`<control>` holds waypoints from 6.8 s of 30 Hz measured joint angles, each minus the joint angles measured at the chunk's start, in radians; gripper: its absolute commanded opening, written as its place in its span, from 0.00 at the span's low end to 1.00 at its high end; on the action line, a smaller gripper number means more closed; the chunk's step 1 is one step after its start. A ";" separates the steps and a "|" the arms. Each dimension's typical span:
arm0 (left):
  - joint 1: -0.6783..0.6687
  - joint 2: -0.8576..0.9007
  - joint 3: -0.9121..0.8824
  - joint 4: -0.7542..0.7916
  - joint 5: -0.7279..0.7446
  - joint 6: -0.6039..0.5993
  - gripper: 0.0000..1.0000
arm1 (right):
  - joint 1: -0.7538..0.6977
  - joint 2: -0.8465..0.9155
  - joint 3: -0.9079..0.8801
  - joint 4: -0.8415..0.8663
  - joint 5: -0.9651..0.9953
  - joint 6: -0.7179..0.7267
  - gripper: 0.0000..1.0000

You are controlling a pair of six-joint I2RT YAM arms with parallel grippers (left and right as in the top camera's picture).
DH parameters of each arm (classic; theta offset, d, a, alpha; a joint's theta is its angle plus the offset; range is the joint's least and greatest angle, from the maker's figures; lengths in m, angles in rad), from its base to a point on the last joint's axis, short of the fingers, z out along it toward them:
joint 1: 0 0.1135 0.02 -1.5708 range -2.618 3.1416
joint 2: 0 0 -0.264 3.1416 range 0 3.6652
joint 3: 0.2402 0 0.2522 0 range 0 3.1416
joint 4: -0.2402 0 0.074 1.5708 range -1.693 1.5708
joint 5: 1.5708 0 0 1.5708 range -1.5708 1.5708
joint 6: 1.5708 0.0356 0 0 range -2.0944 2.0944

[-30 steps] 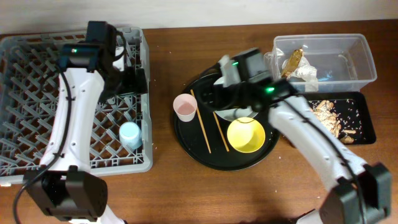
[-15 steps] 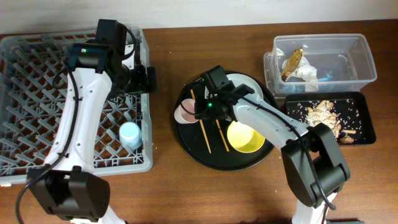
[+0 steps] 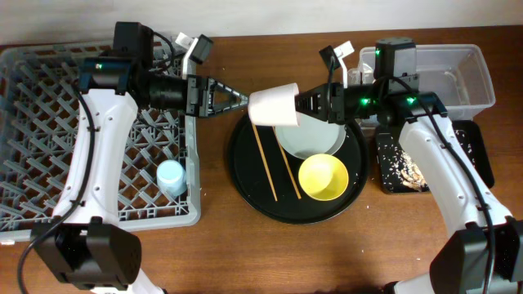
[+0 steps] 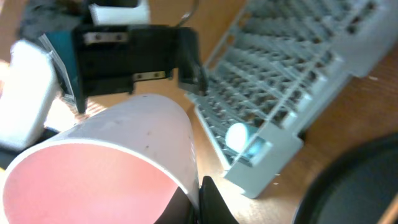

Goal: Sort waste into correct bins and load items into the dishwasher rack
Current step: 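Hand the pink cup from the right gripper to the left gripper, then place the pink cup upside down in the rack with the left gripper, then reach the left gripper to the yellow bowl and grasp its rim, then carry the yellow bowl to the rack's back corner with the left gripper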

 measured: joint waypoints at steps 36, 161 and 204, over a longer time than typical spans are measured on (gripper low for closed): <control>-0.080 0.003 -0.002 -0.037 0.085 0.018 0.85 | 0.122 0.000 0.002 0.234 0.142 0.219 0.04; -0.535 0.102 -0.204 0.265 -1.050 -0.555 0.82 | -0.080 -0.158 -0.001 -0.756 1.115 0.049 0.70; -0.638 0.219 -0.243 0.381 -1.050 -0.597 0.60 | -0.080 -0.158 -0.128 -0.715 1.290 0.101 0.98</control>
